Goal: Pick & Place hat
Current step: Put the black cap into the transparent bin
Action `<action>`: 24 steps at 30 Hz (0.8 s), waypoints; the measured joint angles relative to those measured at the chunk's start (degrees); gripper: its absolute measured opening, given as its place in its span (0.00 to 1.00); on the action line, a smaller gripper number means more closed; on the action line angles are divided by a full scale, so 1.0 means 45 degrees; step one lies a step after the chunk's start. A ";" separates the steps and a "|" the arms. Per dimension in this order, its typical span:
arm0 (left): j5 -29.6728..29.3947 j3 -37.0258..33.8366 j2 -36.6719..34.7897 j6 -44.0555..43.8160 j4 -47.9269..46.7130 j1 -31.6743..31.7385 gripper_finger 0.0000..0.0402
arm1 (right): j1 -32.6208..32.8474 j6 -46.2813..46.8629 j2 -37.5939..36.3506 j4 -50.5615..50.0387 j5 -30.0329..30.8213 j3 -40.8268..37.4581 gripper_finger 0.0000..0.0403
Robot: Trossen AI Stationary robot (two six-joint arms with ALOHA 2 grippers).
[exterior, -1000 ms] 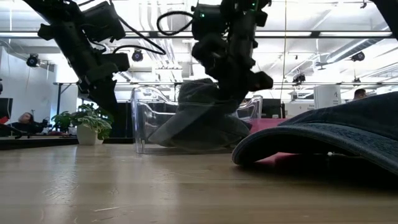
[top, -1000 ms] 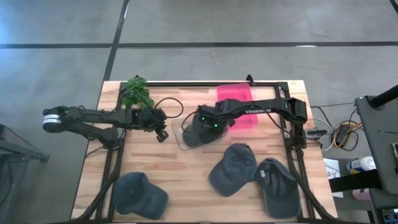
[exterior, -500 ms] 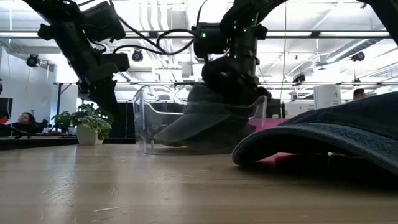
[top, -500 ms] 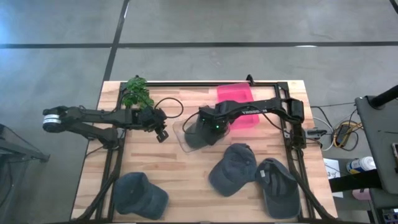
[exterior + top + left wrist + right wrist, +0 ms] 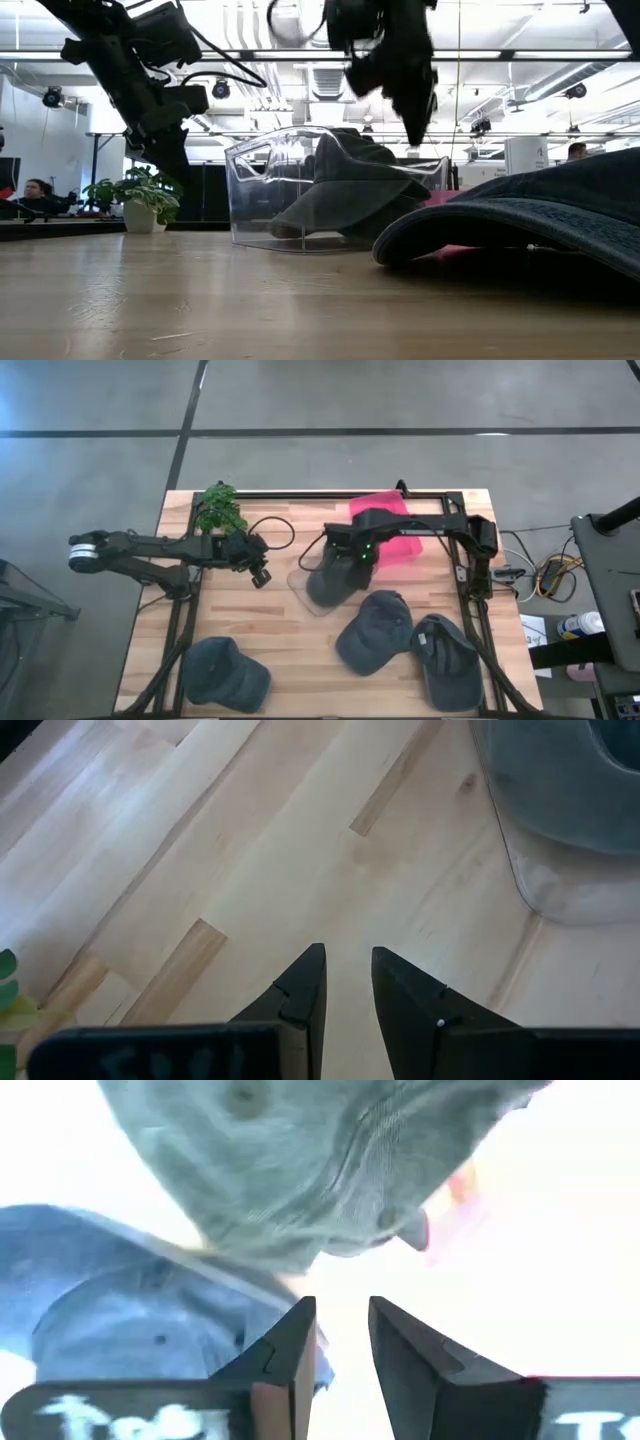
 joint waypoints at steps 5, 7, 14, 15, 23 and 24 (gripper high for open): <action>-0.0077 0.0000 0.0000 0.0000 0.0015 0.0000 0.19 | -0.0196 0.0010 -0.0552 0.0016 0.0008 0.1974 0.22; -0.0133 0.0000 0.0000 -0.0001 0.0046 0.0000 0.19 | -0.0371 0.0014 -0.0429 0.0949 0.0052 0.2830 0.22; -0.0276 0.0000 -0.0005 -0.0001 0.0093 0.0000 0.19 | -0.1206 -0.0653 0.1740 0.2346 -0.0041 0.5382 0.22; -0.0281 0.0000 -0.0005 -0.0001 0.0094 0.0000 0.19 | -0.1298 -0.0697 0.2143 0.2320 -0.0120 0.5638 0.22; -0.0368 0.0000 -0.0005 -0.0047 0.0087 0.0000 0.19 | -0.1404 -0.1282 0.4663 -0.0068 -0.0376 0.7204 0.22; -0.0371 0.0000 -0.0005 -0.0066 0.0092 0.0000 0.19 | -0.1409 -0.1291 0.4761 -0.0444 -0.0363 0.7227 0.22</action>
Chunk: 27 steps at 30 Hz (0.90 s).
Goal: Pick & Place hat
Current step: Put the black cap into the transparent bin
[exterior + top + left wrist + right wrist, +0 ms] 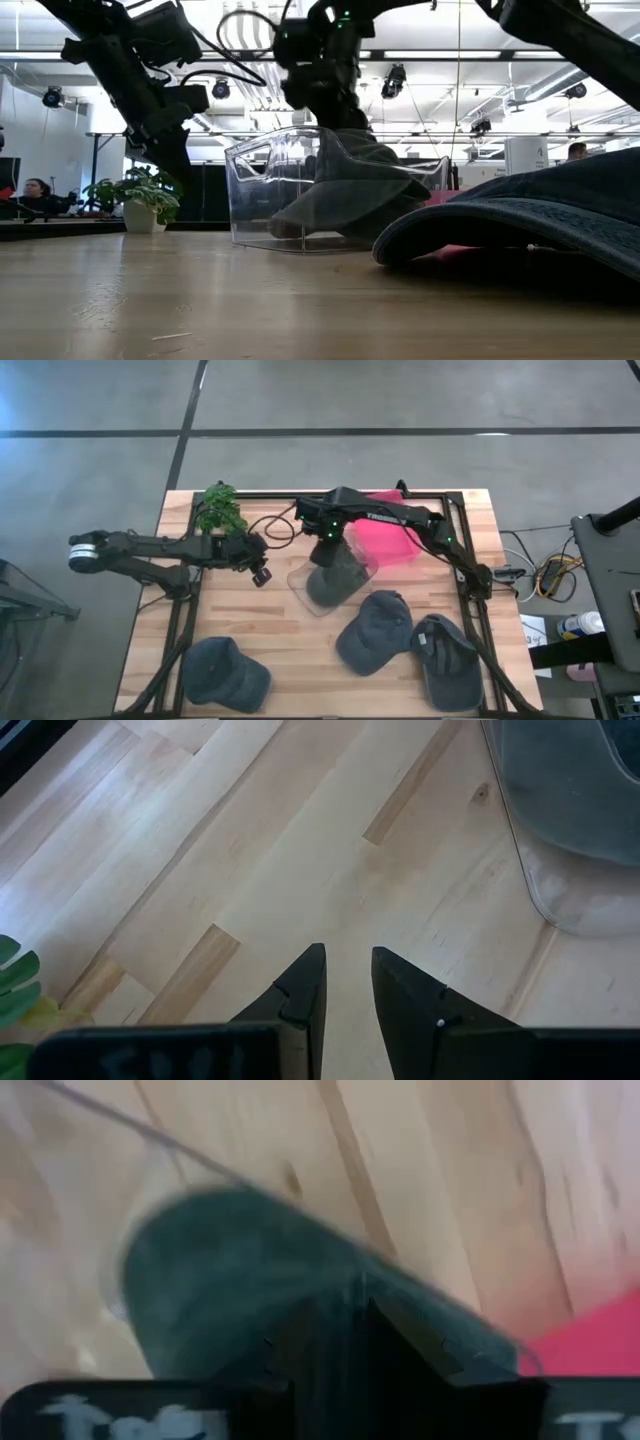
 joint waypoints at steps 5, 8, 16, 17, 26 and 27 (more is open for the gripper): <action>-0.0002 0.0000 0.0000 -0.0012 -0.0010 0.0000 0.19 | 0.0064 -0.0040 -0.0038 0.0035 0.0617 -0.0554 0.22; -0.0002 0.0000 0.0000 0.0002 -0.0010 0.0000 0.19 | 0.0083 0.0079 -0.0196 0.0351 0.0932 -0.1199 0.22; 0.0003 -0.0010 0.0000 0.0040 -0.0044 0.0000 0.19 | 0.0300 0.0525 -0.0288 0.1400 0.0409 -0.3058 0.22; 0.0000 -0.0010 0.0000 0.0045 -0.0056 -0.0005 0.19 | 0.0359 0.0610 -0.0291 0.1615 0.0133 -0.3182 0.22; 0.0665 0.0610 -0.0212 0.0762 0.0032 -0.0015 0.19 | 0.0753 0.0499 -0.0277 0.3738 -0.1374 -0.2701 0.22; 0.0847 0.0759 -0.0214 0.0936 0.0114 -0.0015 0.19 | 0.0749 0.0271 -0.0279 0.3784 -0.1385 -0.2459 0.22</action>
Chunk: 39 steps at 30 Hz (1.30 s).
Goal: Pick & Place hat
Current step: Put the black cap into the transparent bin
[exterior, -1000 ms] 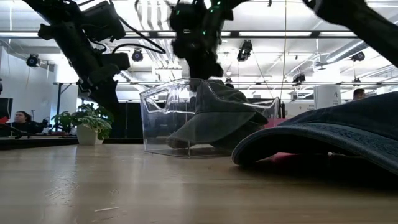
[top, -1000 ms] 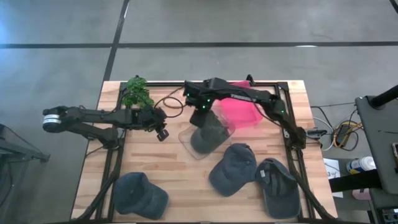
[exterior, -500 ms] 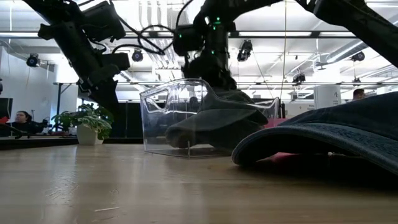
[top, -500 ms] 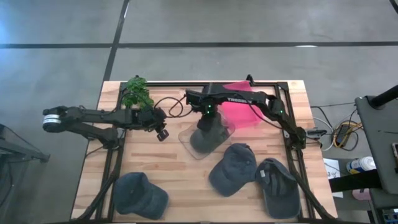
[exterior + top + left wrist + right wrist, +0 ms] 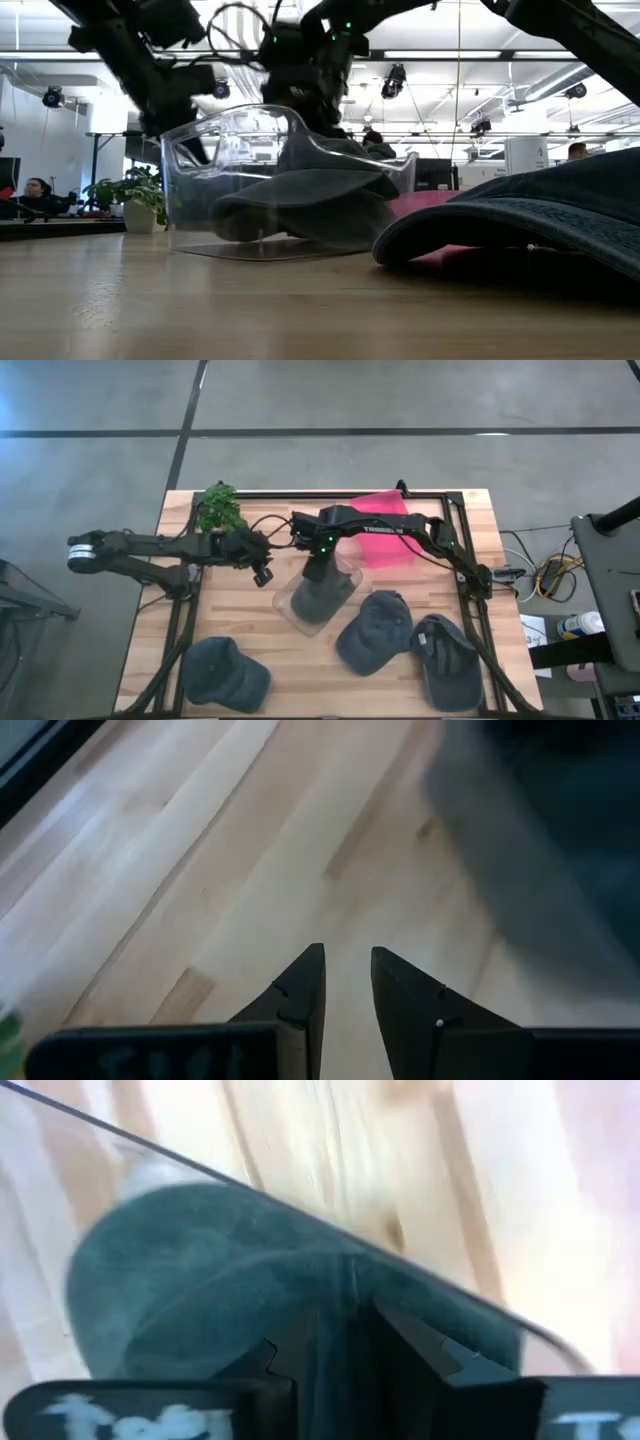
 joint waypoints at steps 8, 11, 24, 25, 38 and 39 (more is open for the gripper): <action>0.1932 0.0446 -0.0015 0.0853 0.0975 0.0005 0.19 | -0.0069 -0.1656 -0.0012 -0.0565 0.0125 0.1678 0.22; 0.2849 0.0418 0.0026 0.0913 0.1889 -0.0003 0.19 | -0.0112 -0.2011 -0.0016 -0.1039 0.0728 0.2450 0.22; 0.3675 -0.0232 0.2410 0.2092 0.6600 -0.1022 0.19 | 0.0312 -0.1218 -0.1072 -0.4365 0.2044 0.2648 0.22; 0.3674 -0.0151 0.2845 0.2116 0.6820 -0.1122 0.19 | 0.0462 -0.1126 -0.1107 -0.4382 0.2023 0.2485 0.22; 0.3738 0.1438 0.6545 0.2330 0.7519 -0.1601 0.19 | 0.1068 -0.0186 -0.1147 -0.3905 0.1041 -0.0057 0.22; 0.3710 0.1493 0.6628 0.2371 0.7283 -0.1644 0.19 | 0.1063 -0.0175 -0.1197 -0.3794 0.0974 -0.0273 0.22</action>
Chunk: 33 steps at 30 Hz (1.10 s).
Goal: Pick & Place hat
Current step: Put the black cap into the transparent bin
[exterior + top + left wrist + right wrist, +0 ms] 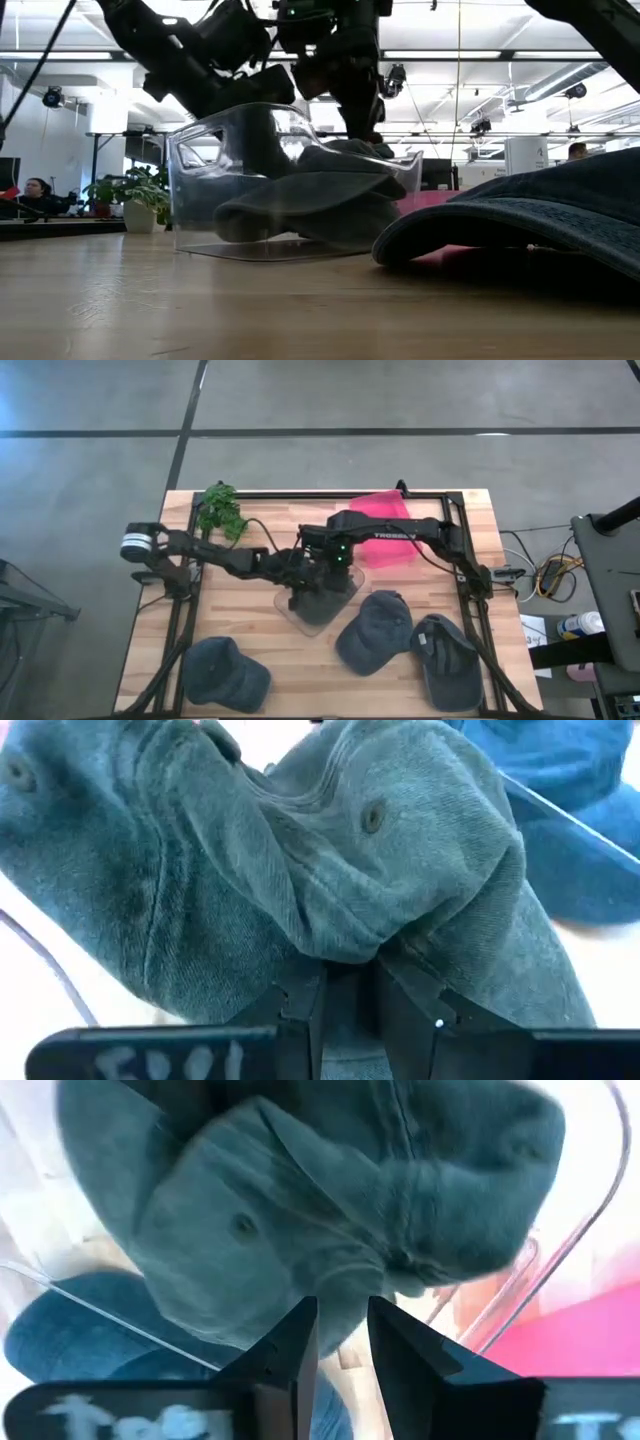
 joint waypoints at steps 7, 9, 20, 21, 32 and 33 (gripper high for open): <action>-0.0267 -0.0064 -0.0568 0.0158 -0.1105 -0.0067 0.19 | -0.0109 0.0100 -0.0336 0.1265 -0.0053 -0.1762 0.22; -0.0298 -0.0174 -0.0923 0.0572 -0.1204 -0.0196 0.19 | -0.0259 0.0348 -0.0581 0.2278 -0.0195 -0.2324 0.22; -0.0454 -0.0387 -0.0988 0.1143 -0.0994 -0.0342 0.19 | -0.0889 0.1176 -0.2664 0.5276 -0.0852 -0.4525 0.24; -0.0441 -0.0387 -0.0984 0.1138 -0.0967 -0.0342 0.19 | -0.0889 0.1176 -0.2735 0.5677 -0.1088 -0.4785 0.25; -0.0421 -0.0387 -0.0979 0.1265 -0.0965 -0.0361 0.19 | -0.0944 0.0961 -0.2737 0.7227 -0.2161 -0.6080 0.46; -0.0424 -0.0387 -0.0979 0.1265 -0.0964 -0.0367 0.19 | -0.0971 0.0857 -0.2797 0.7163 -0.1983 -0.6063 0.47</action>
